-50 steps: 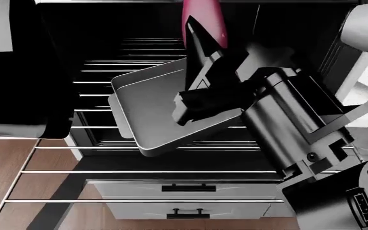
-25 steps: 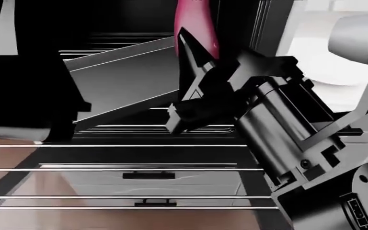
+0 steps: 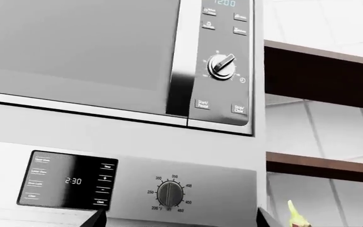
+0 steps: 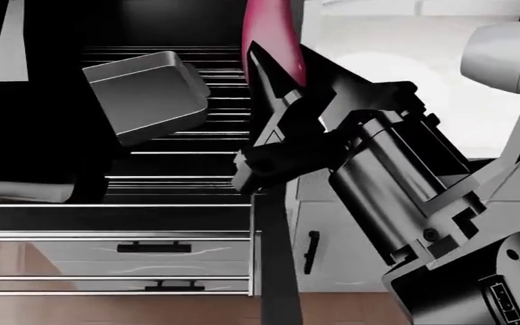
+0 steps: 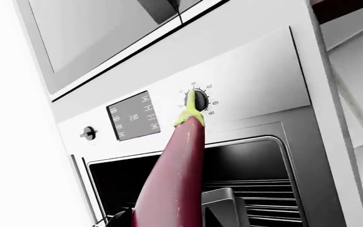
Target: Pick the eggplant from the top rack in the oven and place it on the plate on the counter.
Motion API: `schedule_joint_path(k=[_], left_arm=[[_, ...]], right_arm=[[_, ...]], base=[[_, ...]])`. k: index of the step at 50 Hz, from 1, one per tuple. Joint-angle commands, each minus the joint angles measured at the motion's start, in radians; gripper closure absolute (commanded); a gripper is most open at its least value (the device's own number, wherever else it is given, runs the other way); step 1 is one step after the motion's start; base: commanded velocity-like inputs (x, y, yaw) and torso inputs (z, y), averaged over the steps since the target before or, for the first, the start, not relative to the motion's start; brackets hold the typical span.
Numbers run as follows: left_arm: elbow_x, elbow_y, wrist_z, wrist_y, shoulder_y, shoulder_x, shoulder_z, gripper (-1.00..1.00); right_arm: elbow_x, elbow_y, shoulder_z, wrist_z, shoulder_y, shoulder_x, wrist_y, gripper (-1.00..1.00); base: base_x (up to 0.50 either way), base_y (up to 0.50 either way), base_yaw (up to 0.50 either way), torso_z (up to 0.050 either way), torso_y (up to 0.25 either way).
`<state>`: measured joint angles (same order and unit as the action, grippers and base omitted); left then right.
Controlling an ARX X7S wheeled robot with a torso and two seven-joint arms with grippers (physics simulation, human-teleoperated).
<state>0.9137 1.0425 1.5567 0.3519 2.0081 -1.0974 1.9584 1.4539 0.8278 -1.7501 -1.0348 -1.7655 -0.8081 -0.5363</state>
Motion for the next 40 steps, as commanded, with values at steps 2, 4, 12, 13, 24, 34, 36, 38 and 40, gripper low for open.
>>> schedule_joint_path(k=[2,4,12,13,24,34,36,38,40], left_arm=[[0.005,-0.002,-0.004,-0.001,-0.001,-0.002,-0.006,-1.00],[0.006,-0.003,-0.006,-0.002,-0.001,-0.004,-0.007,-1.00],[0.015,-0.002,-0.009,-0.002,0.010,-0.003,-0.008,-1.00],[0.015,-0.003,-0.009,-0.001,0.009,-0.003,-0.008,-1.00],[0.001,0.000,-0.001,0.002,0.001,-0.006,-0.002,-1.00],[0.004,0.001,0.000,0.007,0.013,-0.010,0.004,-1.00],[0.003,0.001,0.002,0.008,0.013,-0.009,0.006,-1.00],[0.002,0.000,0.002,0.008,0.012,-0.009,0.005,-1.00],[0.002,0.001,0.002,0.007,0.010,-0.007,0.004,-1.00]], right_arm=[[-0.005,-0.003,0.015,0.003,-0.002,-0.002,0.012,1.00],[-0.008,-0.003,0.016,0.003,0.000,0.000,0.014,1.00],[-0.009,0.001,0.020,0.001,-0.002,0.000,0.022,1.00],[-0.009,0.002,0.021,0.001,-0.002,0.000,0.022,1.00],[-0.016,0.002,0.026,-0.005,0.006,0.003,0.025,1.00],[-0.018,0.008,0.030,-0.008,0.010,0.011,0.031,1.00],[-0.016,0.008,0.031,-0.006,0.011,0.009,0.031,1.00],[-0.016,0.008,0.032,-0.005,0.011,0.009,0.032,1.00],[-0.017,0.007,0.033,-0.004,0.013,0.010,0.032,1.00]], base=[[0.00,-0.50,0.00,0.000,0.000],[0.00,-0.50,0.00,0.000,0.000],[0.00,-0.50,0.00,0.000,0.000],[0.00,-0.50,0.00,0.000,0.000],[0.00,-0.50,0.00,0.000,0.000],[0.00,-0.50,0.00,0.000,0.000],[0.00,-0.50,0.00,0.000,0.000],[0.00,-0.50,0.00,0.000,0.000],[0.00,-0.50,0.00,0.000,0.000]])
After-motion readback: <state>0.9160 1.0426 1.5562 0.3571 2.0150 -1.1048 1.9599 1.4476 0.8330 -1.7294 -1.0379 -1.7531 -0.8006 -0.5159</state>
